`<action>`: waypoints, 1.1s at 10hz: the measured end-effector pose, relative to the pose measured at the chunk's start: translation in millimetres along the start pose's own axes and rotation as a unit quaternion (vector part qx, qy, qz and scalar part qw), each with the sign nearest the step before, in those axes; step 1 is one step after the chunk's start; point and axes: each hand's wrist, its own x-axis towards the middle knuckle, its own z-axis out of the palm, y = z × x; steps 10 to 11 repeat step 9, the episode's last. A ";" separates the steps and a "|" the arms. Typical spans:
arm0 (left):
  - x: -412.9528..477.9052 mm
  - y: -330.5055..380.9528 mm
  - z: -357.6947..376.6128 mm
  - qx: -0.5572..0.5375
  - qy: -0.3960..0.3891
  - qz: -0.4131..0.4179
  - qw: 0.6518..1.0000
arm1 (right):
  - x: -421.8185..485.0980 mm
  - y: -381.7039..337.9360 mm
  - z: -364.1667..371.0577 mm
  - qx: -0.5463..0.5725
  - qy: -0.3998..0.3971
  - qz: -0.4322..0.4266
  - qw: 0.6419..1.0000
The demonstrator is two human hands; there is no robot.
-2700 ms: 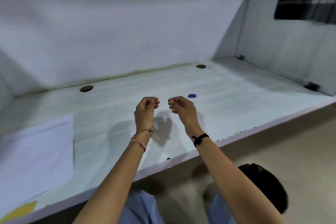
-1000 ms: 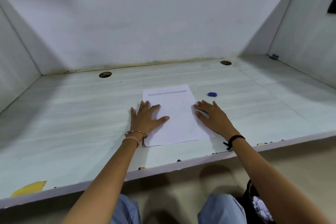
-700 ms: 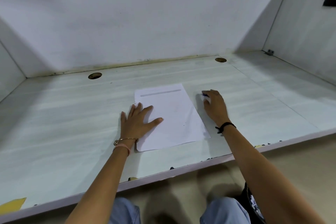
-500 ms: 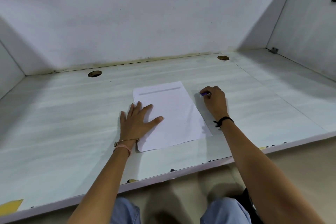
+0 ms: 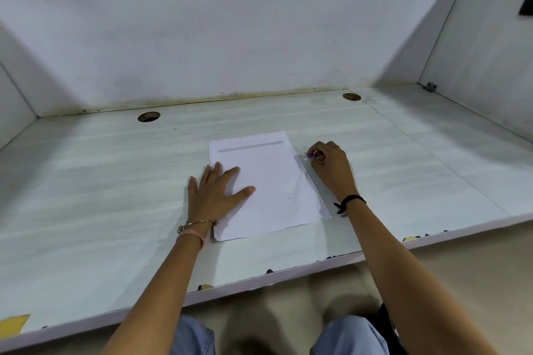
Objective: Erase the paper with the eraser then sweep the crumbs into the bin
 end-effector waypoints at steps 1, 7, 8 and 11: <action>0.3 -0.3 0.1 0.004 -0.007 -0.004 1.000 | -2.7 -2.0 -0.6 0.009 -0.005 -0.004 1.000; 1.2 -0.2 0.8 -0.002 0.024 -0.008 1.000 | -12.5 -1.2 1.9 0.034 -0.034 -0.036 0.998; 2.7 -1.2 1.4 -0.033 0.036 -0.013 0.999 | -11.1 -1.4 0.7 0.063 -0.033 -0.017 0.997; 4.9 0.6 1.0 -0.113 0.101 -0.025 0.988 | -9.8 -5.0 -2.5 0.113 -0.022 0.013 0.993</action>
